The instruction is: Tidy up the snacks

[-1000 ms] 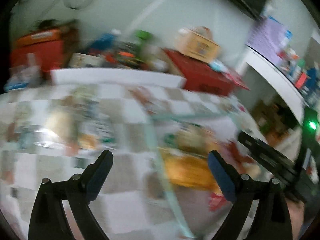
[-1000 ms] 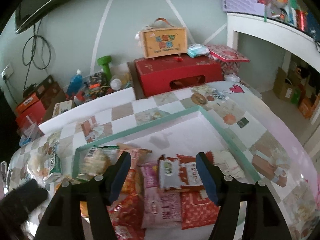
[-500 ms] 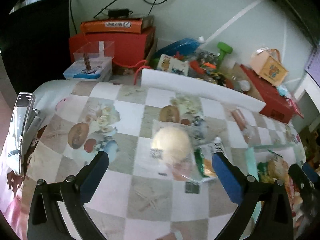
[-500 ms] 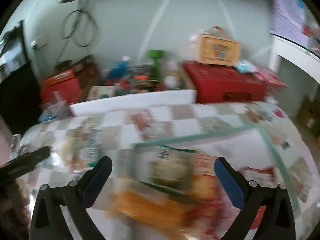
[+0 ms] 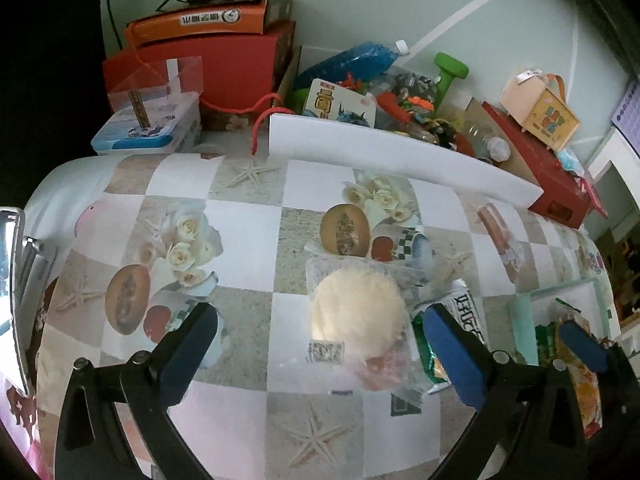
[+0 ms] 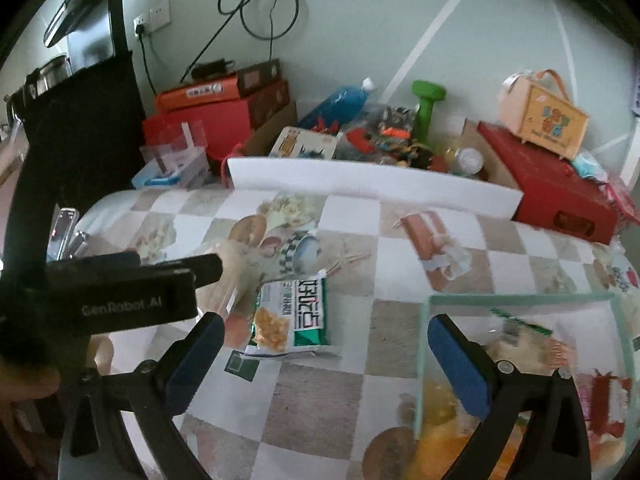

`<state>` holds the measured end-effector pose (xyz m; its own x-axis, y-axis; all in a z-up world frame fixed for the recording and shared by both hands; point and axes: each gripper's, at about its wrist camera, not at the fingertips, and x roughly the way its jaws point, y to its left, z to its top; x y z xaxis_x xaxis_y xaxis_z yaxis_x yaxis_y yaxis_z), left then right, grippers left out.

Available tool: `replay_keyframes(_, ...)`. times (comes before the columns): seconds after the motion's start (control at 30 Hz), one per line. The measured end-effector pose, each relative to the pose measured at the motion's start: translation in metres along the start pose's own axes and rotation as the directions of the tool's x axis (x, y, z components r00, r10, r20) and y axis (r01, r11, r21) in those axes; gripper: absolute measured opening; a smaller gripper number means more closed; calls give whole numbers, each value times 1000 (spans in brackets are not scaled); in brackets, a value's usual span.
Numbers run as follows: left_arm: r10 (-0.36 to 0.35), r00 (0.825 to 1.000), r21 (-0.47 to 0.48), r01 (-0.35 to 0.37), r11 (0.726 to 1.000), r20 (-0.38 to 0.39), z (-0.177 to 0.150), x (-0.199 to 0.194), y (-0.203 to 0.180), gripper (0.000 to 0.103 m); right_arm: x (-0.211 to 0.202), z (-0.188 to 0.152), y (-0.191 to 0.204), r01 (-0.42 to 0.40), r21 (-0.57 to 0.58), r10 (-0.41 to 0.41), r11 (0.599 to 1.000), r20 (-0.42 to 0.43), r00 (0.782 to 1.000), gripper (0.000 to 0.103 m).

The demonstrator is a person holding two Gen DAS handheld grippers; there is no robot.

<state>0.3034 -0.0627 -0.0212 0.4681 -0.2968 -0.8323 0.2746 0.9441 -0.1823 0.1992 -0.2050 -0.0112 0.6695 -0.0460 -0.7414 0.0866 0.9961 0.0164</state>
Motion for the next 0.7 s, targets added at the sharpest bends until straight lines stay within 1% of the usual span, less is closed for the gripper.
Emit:
replay_keyframes(0.07, -5, 1000, 1, 5, 1000, -9, 0, 5, 0, 102, 9, -1, 3, 1, -14, -2, 1000, -14, 1000, 102)
replay_keyframes(0.2, -12, 1000, 10, 12, 1000, -20, 1, 13, -2, 102, 23, -3, 10, 8, -45, -10, 999, -40, 999, 96)
replay_keyframes(0.27, -13, 1000, 13, 14, 1000, -23, 0, 16, -3, 101, 29, -4, 13, 13, -53, -16, 999, -49, 999, 95)
replay_keyframes(0.3, -16, 1000, 13, 16, 1000, -24, 0, 18, -3, 97, 33, -4, 15, 16, -56, -19, 998, -53, 998, 94)
replay_keyframes(0.33, -19, 1000, 14, 19, 1000, -25, 0, 19, -3, 95, 36, -4, 16, 18, -60, -22, 998, -57, 998, 93)
replay_keyframes(0.4, -35, 999, 10, 35, 999, -32, -1, 23, -4, 88, 42, -5, 18, 18, -66, -22, 998, -65, 998, 86)
replay_keyframes(0.47, -43, 998, 8, 44, 999, -36, -1, 26, -4, 85, 47, -5, 19, 21, -71, -27, 997, -74, 997, 83)
replay_keyframes(0.53, -66, 997, 0, 66, 998, -35, -2, 27, -3, 75, 52, -4, 20, 25, -73, -31, 997, -80, 996, 81)
replay_keyframes(0.57, -77, 996, -8, 76, 997, -36, -2, 28, -3, 65, 54, -4, 20, 21, -74, -27, 997, -81, 996, 78)
replay_keyframes(0.6, -81, 996, -14, 80, 997, -37, -2, 29, -1, 61, 55, -3, 21, 19, -74, -25, 997, -82, 996, 74)
replay_keyframes(0.7, -96, 995, -27, 95, 995, -29, -3, 28, 1, 58, 59, -3, 21, 17, -71, -23, 997, -91, 996, 73)
